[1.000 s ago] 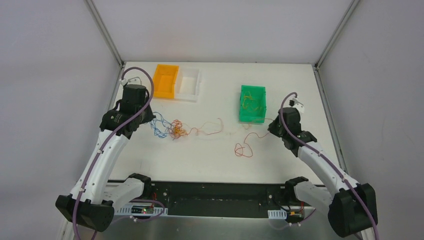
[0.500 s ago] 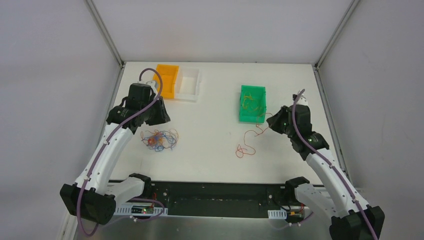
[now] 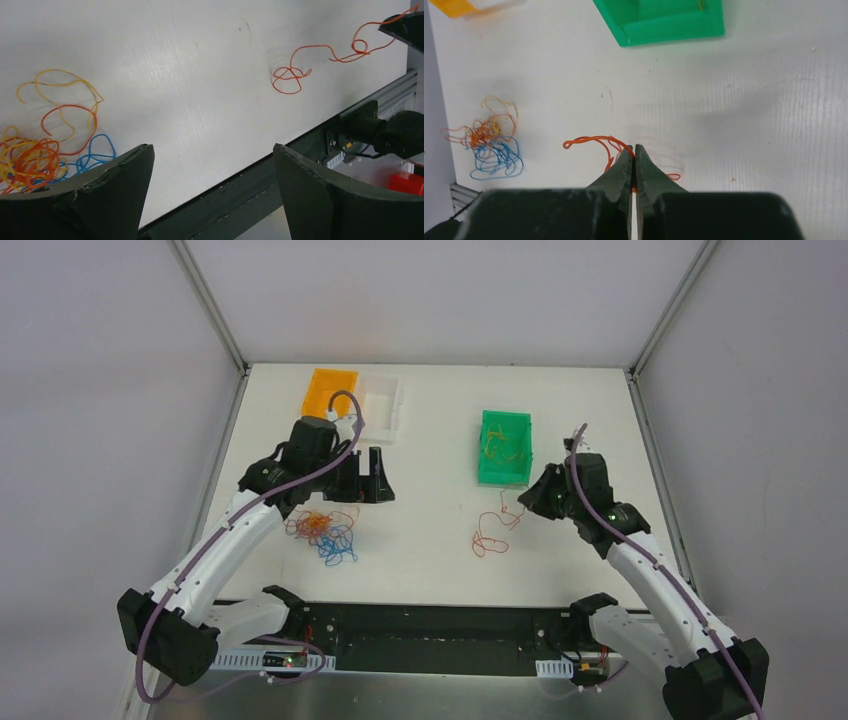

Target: Untangle the cables

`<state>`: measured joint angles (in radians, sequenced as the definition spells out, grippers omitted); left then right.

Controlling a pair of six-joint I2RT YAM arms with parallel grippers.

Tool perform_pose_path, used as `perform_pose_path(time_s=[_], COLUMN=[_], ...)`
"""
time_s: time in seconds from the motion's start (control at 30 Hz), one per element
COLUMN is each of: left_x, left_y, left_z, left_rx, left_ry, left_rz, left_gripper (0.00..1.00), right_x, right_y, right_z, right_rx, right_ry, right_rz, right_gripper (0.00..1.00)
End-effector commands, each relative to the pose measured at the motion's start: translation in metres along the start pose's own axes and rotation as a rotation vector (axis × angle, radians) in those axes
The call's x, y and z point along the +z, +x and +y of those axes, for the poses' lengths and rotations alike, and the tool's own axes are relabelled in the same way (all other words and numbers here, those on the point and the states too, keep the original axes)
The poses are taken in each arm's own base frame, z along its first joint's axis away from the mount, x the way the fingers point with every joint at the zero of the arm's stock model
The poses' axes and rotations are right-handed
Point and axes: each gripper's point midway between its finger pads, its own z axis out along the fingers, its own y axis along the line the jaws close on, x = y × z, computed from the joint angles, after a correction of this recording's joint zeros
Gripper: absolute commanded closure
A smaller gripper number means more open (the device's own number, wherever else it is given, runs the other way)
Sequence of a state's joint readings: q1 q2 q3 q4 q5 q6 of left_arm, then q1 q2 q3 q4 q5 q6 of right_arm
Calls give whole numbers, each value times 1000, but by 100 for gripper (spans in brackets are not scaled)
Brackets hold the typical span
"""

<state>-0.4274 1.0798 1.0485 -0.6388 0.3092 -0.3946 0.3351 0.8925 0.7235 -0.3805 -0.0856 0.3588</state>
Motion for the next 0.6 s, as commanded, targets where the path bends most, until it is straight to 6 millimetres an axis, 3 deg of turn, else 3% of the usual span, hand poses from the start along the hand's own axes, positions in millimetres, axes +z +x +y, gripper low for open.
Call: perform_pose_path(time_s=[0.0,0.1,0.23,0.4,0.57], left_x=[25,45,69,99,123], left_y=[13,27,42,63,77], left_z=[-25,-38,-58,-84,-96], left_rx=[-20,-33,-18,-31,-106], left_ry=[80,104,113,127,104], left_rz=[24,51,83,137,148], left_gripper=[9,8,7,2,1], right_x=[5,7,10,15,11], right_y=[44,60,79,94,86], right_z=[-14,-20,-21,-19,-23], right_rx=[-18,-15,-9,-17,-11], right_ry=[62,81,88,110,136], right_rz=[121,151,209,267,217], right_gripper=[100,98,82,42,17])
